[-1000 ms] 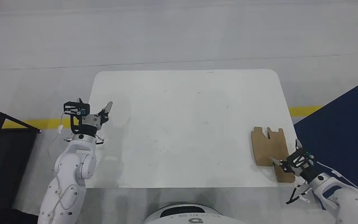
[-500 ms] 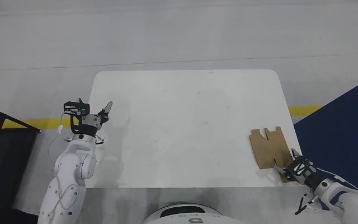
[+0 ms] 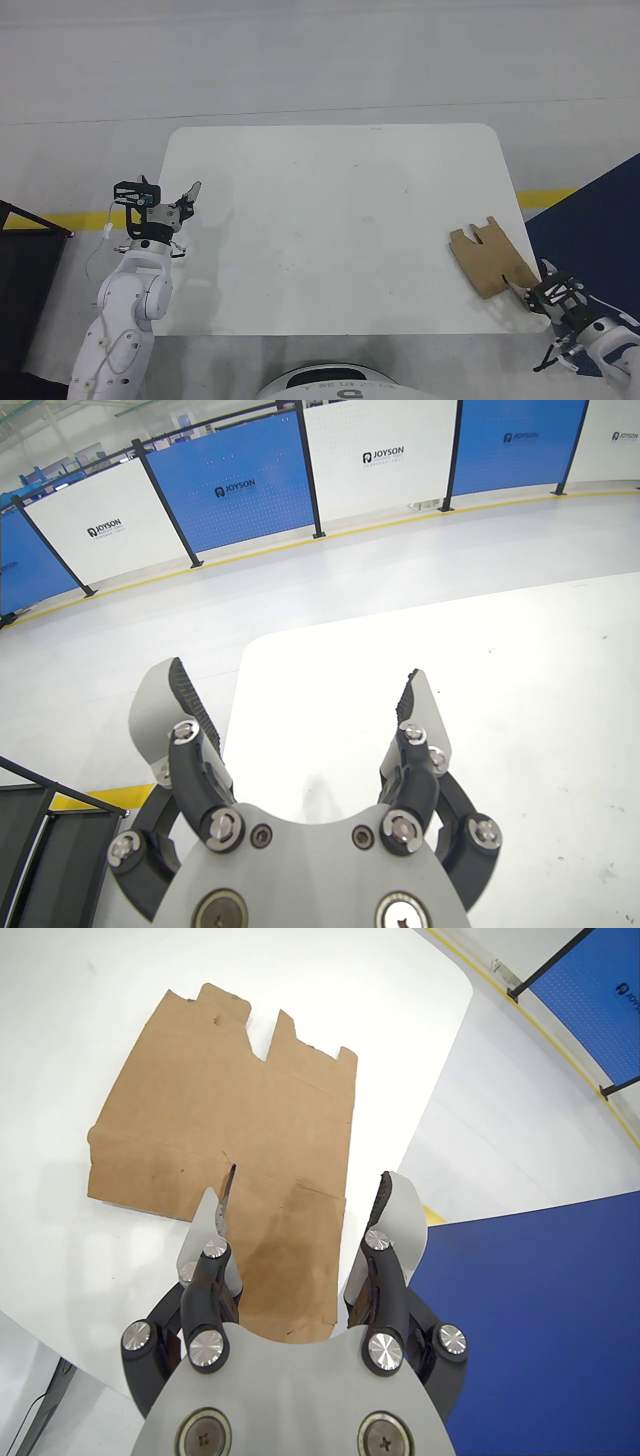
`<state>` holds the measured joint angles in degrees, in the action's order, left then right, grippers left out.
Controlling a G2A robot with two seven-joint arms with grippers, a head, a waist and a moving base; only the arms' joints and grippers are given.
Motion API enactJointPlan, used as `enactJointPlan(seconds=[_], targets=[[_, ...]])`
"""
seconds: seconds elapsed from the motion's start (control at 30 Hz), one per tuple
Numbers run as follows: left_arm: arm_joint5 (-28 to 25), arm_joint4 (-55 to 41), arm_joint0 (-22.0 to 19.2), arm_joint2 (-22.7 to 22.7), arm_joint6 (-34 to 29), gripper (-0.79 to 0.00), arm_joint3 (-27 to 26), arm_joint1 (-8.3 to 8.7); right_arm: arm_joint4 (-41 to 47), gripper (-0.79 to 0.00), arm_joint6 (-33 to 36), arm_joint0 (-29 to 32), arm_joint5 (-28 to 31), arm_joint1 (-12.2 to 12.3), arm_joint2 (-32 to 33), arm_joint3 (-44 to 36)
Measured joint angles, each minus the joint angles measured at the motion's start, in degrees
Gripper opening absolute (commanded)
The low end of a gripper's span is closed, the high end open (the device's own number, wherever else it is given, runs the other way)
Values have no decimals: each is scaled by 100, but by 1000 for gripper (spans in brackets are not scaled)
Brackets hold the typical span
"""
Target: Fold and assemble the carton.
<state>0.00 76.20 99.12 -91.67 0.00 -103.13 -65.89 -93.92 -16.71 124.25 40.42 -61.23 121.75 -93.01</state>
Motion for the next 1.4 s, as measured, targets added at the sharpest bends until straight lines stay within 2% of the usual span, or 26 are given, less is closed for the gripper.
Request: enactJointPlan(seconds=[0.07, 0.2, 0.33, 0.43, 0.57, 0.73, 0.93, 1.0, 1.07, 1.13, 1.2, 1.4], targets=[[0, 0, 0, 0, 0, 0, 0, 0, -65, -200, -119, 98, 1, 2, 53, -42], [0, 0, 0, 0, 0, 0, 0, 0, -448, -336, -359, 301, -195, 2, 42, -137], [0, 0, 0, 0, 0, 0, 0, 0, -770, -391, -500, 412, -479, -6, -33, -162], [0, 0, 0, 0, 0, 0, 0, 0, -922, -394, -521, 451, -612, -11, -88, -163], [0, 0, 0, 0, 0, 0, 0, 0, -1015, -308, -456, 436, -742, -18, -168, -146], [0, 0, 0, 0, 0, 0, 0, 0, -1046, -348, -463, 443, -897, -26, -178, -141], [0, 0, 0, 0, 0, 0, 0, 0, -1027, -480, -345, 439, -1277, -65, -271, -157], [0, 0, 0, 0, 0, 0, 0, 0, -1078, -502, -333, 453, -1377, -74, -304, -176], [0, 0, 0, 0, 0, 0, 0, 0, -1175, -582, -323, 475, -1537, -85, -337, -210], [0, 0, 0, 0, 0, 0, 0, 0, -1321, -606, -290, 484, -1878, -106, -383, -255], [0, 0, 0, 0, 0, 0, 0, 0, -1442, -776, -238, 486, -2231, -133, -469, -286], [0, 0, 0, 0, 0, 0, 0, 0, -1886, -785, -328, 572, -3464, -227, -747, -502]])
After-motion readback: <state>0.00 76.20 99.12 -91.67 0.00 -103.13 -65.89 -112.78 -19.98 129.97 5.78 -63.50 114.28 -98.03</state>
